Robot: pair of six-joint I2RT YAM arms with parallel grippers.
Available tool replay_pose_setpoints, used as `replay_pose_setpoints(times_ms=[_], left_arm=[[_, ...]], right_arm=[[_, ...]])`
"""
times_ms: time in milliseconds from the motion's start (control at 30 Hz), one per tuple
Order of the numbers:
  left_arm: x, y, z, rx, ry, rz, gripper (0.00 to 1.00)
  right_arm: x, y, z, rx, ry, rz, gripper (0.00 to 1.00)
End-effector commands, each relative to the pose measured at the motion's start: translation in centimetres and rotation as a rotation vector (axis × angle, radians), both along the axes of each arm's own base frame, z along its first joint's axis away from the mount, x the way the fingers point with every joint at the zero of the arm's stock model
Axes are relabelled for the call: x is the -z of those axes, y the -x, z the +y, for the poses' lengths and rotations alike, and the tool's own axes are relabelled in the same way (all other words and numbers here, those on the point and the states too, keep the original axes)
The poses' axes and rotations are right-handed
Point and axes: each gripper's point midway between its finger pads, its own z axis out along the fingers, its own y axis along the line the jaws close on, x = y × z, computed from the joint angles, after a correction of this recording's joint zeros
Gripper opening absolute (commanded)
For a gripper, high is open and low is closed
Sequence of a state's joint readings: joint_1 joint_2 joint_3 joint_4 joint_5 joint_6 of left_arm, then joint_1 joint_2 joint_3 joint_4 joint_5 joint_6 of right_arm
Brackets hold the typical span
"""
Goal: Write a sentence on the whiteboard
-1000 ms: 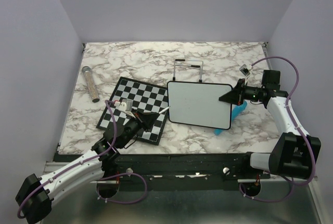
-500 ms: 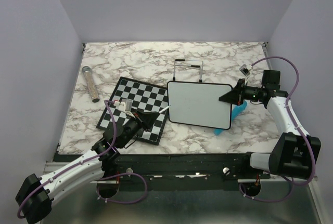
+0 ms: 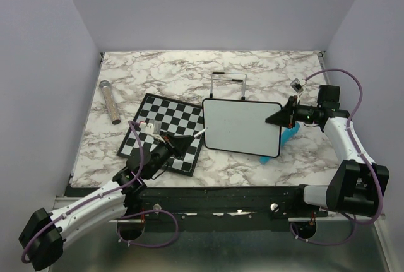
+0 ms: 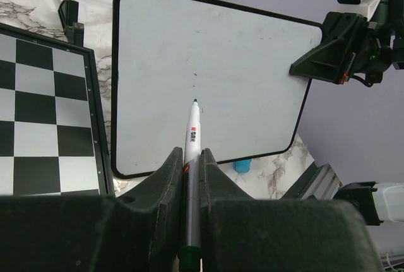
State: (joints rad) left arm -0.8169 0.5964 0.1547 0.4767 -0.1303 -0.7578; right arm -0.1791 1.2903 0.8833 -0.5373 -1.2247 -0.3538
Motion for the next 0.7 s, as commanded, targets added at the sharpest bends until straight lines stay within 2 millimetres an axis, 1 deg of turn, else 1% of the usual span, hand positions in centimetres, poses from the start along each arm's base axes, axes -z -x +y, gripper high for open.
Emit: replay_pose_setpoints(times_ms=[0,200,667], left_arm=[[-1.30,-0.22,-0.37,0.008,0.030,-0.021,0.00],[-1.17,-0.12,-0.36,0.012,0.035,-0.021,0.00],[-1.64,0.04,-0.08,0.006,0.058,-0.028,0.00]], right_arm=[[0.98,-0.70,-1.06,0.020,0.091,-0.062,0.01],[0.98,-0.60,-1.03,0.014,0.092,-0.064,0.01],[0.46,-0.55,-0.94,0.005,0.089,-0.083,0.01]])
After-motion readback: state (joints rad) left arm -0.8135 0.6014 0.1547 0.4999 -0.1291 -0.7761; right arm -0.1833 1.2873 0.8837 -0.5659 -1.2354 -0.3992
